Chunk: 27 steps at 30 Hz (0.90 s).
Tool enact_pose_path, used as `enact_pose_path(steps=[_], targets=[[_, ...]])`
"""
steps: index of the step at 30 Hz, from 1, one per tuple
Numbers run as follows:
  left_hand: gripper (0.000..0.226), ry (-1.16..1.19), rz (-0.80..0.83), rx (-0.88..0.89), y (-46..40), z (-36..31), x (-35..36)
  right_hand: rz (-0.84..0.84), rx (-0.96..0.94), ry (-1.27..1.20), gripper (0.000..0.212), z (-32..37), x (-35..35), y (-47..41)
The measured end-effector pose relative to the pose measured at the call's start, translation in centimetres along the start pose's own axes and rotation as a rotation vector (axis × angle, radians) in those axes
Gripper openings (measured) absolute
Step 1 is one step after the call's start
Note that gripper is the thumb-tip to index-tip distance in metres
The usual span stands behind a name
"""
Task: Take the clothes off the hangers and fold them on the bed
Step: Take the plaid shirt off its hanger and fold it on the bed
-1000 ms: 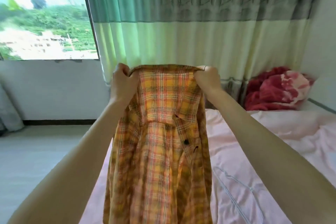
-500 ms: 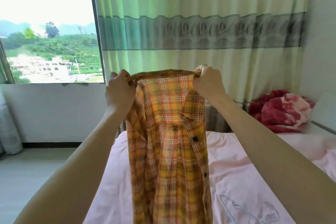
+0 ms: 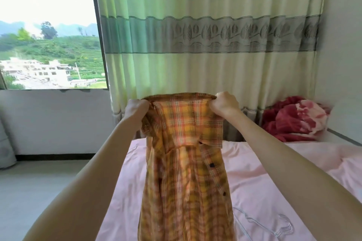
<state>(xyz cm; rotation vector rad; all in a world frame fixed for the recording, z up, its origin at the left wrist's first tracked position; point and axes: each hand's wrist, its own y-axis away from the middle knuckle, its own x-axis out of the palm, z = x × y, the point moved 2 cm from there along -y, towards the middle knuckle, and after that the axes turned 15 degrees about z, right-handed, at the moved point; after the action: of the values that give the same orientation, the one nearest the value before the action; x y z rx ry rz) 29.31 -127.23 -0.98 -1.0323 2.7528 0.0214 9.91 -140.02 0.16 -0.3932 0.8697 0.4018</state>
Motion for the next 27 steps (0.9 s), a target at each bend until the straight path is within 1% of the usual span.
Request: enact_pose_path(steps=[2,4,6,7,9,10,12,13,14,15,16,17,18,19,20,21,22,23,25,27], targets=[[0.029,0.137,-0.034,0.041,0.0,-1.4,0.1,0.032,-0.022,-0.282,0.016,1.2,-0.8,-0.3],[0.030,0.223,-0.045,0.129,0.1,-2.9,0.0,0.035,-0.074,-0.564,0.019,2.5,-1.5,-0.6],[0.027,0.272,-0.058,0.228,0.2,-4.0,-0.3,0.013,-0.111,-0.710,0.022,3.2,-2.0,-0.6],[0.033,0.275,-0.060,0.276,0.4,-4.4,-0.4,0.005,-0.132,-0.728,0.023,3.3,-2.2,-0.6],[0.042,0.283,-0.006,0.363,1.2,-4.5,-0.4,-0.007,-0.179,-0.705,0.020,3.1,-2.2,-0.5],[0.042,0.291,0.050,0.398,1.6,-4.4,-0.3,-0.010,-0.195,-0.676,0.019,2.9,-2.1,-0.4],[0.038,0.304,0.165,0.410,2.0,-3.7,0.0,-0.008,-0.218,-0.617,0.020,2.3,-2.0,-0.1],[0.036,0.267,0.177,0.412,1.8,-3.2,0.0,-0.003,-0.233,-0.609,0.020,2.1,-1.9,0.1],[0.034,0.177,0.145,0.413,1.7,-2.7,0.0,0.006,-0.251,-0.611,0.017,1.8,-1.9,0.2],[0.032,0.035,0.071,0.412,1.7,-2.3,-0.1,0.031,-0.272,-0.616,0.014,1.5,-1.7,0.3],[0.031,-0.115,-0.009,0.417,1.6,-1.8,-0.3,0.080,-0.289,-0.622,0.009,1.2,-1.6,0.6],[0.031,-0.216,-0.042,0.427,1.7,-1.3,-0.3,0.145,-0.306,-0.623,0.011,0.8,-1.3,0.6],[0.035,-0.242,0.000,0.433,1.8,-0.9,-0.5,0.216,-0.319,-0.623,0.019,0.3,-1.1,0.7],[0.045,-0.208,0.117,0.437,1.6,-0.4,-0.8,0.284,-0.323,-0.618,0.025,-0.2,-1.0,0.6],[0.059,-0.171,0.253,0.414,1.5,0.1,-1.0,0.340,-0.325,-0.605,0.025,-0.8,-0.7,0.6],[0.067,-0.174,0.355,0.369,1.3,0.6,-1.3,0.369,-0.328,-0.574,0.019,-1.3,-0.6,0.7],[0.065,-0.211,0.405,0.340,1.2,1.1,-1.5,0.368,-0.322,-0.521,0.016,-1.6,-0.5,0.8],[0.057,-0.295,0.379,0.333,0.8,1.4,-1.6,0.341,-0.311,-0.442,0.018,-2.1,-0.3,0.7],[0.042,-0.428,0.227,0.380,0.4,2.1,-1.6,0.194,-0.278,-0.231,0.025,-2.7,0.2,0.5],[0.025,-0.409,0.089,0.403,0.5,2.7,-1.5,-0.003,-0.257,-0.074,0.021,-2.8,0.6,0.5]])
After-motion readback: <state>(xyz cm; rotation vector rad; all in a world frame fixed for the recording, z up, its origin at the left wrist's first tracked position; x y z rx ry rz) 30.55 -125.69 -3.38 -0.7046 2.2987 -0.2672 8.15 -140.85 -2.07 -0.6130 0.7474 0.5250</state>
